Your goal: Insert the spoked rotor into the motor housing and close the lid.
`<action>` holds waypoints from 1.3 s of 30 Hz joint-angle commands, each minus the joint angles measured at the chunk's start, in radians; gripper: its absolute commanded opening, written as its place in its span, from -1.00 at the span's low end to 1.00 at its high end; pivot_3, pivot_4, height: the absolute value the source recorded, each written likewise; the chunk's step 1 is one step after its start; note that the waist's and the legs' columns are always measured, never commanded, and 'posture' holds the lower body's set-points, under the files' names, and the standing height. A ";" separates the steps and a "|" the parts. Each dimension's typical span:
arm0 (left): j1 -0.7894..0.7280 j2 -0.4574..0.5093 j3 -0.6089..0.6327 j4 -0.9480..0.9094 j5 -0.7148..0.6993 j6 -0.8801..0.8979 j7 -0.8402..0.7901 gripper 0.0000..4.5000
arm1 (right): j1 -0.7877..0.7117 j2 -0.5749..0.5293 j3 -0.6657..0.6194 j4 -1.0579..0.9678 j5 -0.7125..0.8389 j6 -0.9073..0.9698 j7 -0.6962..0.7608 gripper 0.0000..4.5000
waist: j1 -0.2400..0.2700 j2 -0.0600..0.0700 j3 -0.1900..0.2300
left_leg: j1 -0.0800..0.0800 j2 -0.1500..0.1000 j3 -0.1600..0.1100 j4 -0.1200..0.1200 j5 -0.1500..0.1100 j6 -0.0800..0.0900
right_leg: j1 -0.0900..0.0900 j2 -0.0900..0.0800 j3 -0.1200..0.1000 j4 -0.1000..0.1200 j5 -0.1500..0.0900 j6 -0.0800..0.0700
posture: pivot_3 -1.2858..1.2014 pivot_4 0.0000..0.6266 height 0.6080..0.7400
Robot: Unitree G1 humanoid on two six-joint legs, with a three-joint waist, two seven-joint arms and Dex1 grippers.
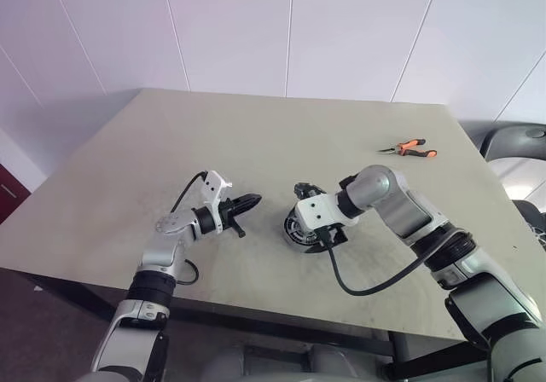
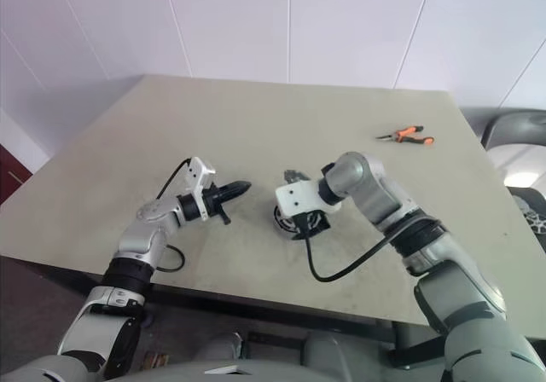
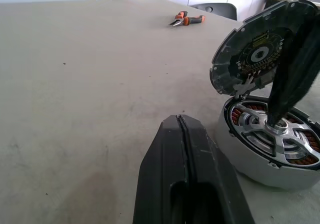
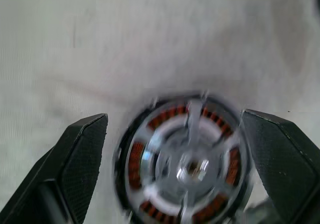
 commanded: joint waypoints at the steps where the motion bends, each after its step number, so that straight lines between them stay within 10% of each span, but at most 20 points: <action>1: -0.008 0.004 0.001 -0.037 -0.005 -0.014 -0.002 -1.00 | -0.002 -0.038 -0.008 0.084 -0.040 -0.098 -0.015 0.99 | -0.001 0.000 0.000 | 0.000 0.000 0.000 0.000 0.000 0.000 | 0.000 0.000 0.000 0.000 0.000 0.000 | 0.03 -1.00 1.00; 8: -0.012 0.004 0.001 -0.032 -0.003 -0.013 -0.004 -1.00 | -0.022 -0.007 0.002 0.325 -0.099 -0.279 -0.100 0.92 | -0.006 -0.001 -0.001 | 0.005 0.000 0.000 0.001 0.000 0.000 | 0.005 0.000 0.000 0.000 0.000 0.000 | 0.03 -1.00 1.00; 26: -0.002 0.009 0.001 -0.039 0.002 -0.013 0.002 -1.00 | -0.001 0.078 -0.046 0.290 -0.081 -0.269 -0.082 -0.89 | -0.053 -0.004 -0.002 | 0.006 0.001 -0.001 -0.001 0.000 0.000 | 0.004 0.001 0.000 0.002 0.000 -0.001 | 0.03 -1.00 1.00; 39: 0.004 0.015 0.006 -0.036 0.002 -0.015 0.008 -1.00 | 0.005 0.059 -0.091 0.275 -0.053 -0.276 -0.099 -0.77 | -0.051 -0.004 -0.002 | 0.006 0.000 -0.002 -0.001 0.000 0.000 | 0.005 0.000 0.000 0.001 0.000 -0.001 | 0.03 -1.00 1.00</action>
